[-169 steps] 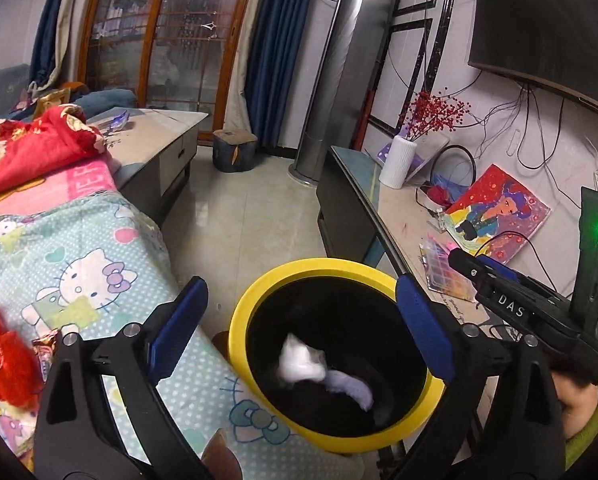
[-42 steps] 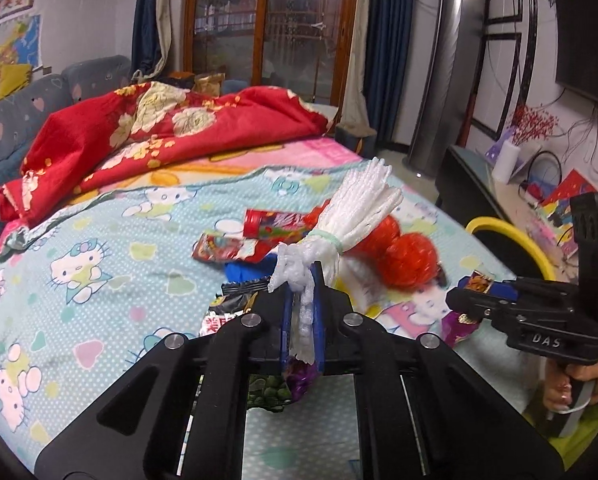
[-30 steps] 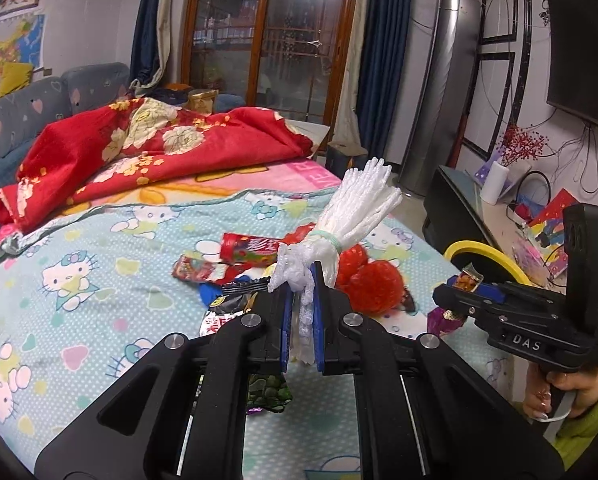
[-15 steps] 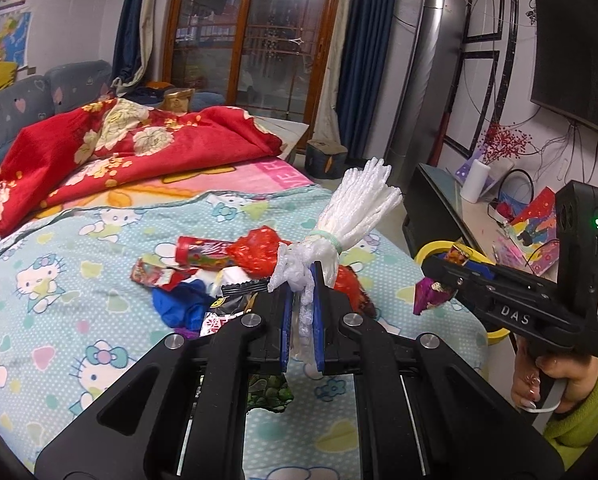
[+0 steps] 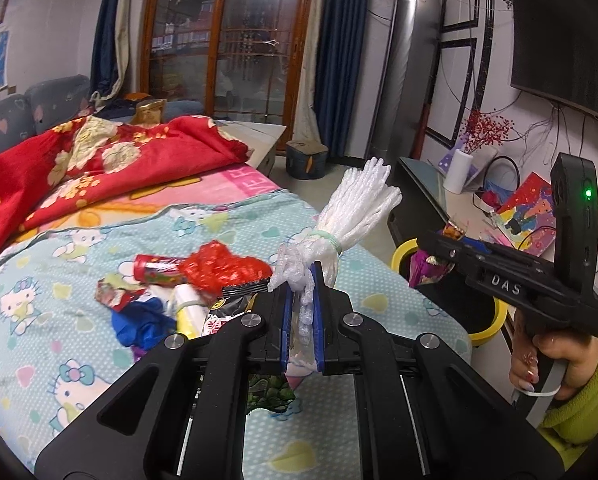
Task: Collect trash
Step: 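Carry the candy wrapper in the right tool to the bin and release it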
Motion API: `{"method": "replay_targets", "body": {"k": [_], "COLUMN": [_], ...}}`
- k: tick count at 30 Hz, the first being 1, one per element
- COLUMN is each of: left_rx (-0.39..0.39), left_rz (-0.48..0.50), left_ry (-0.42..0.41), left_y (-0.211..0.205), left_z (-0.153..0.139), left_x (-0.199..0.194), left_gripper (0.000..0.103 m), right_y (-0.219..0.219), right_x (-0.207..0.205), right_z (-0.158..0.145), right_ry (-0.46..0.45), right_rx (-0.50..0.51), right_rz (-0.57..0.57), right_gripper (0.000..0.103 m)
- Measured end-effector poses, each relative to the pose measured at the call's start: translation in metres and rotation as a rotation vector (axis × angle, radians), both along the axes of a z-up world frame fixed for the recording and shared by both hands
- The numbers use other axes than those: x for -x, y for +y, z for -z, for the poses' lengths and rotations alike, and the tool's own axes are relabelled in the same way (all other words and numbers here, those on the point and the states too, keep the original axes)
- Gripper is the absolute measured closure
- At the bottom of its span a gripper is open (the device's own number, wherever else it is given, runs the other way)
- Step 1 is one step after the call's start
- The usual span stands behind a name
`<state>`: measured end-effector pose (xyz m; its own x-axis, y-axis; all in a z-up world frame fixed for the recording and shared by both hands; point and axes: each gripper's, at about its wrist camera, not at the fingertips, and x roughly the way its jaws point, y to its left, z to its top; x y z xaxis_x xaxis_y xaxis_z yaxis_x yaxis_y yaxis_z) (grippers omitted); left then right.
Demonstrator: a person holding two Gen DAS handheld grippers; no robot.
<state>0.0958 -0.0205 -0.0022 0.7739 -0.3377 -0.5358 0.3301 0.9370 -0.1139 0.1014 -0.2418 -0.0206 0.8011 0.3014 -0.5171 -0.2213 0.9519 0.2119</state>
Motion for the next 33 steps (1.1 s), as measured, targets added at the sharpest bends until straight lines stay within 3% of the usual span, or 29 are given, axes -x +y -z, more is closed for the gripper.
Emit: {"method": "replay_targets", "body": {"k": [20,33], "left_rx": [-0.016,-0.026], "left_rz": [0.083,0.181], "left_ry": [0.006,0.024], "left_y": [-0.057,-0.107], "left_z": [0.0,0.01], "left_x": [-0.015,-0.022], "left_gripper": [0.098,0.098], "right_y": [-0.07,-0.123], "right_x": [-0.008,-0.009], "right_z": [-0.014,-0.008], "right_ry": [-0.059,-0.055], "right_rx": [-0.014,0.008], "right_rz": [0.186,0.324], "right_gripper": [0.071,0.071]}}
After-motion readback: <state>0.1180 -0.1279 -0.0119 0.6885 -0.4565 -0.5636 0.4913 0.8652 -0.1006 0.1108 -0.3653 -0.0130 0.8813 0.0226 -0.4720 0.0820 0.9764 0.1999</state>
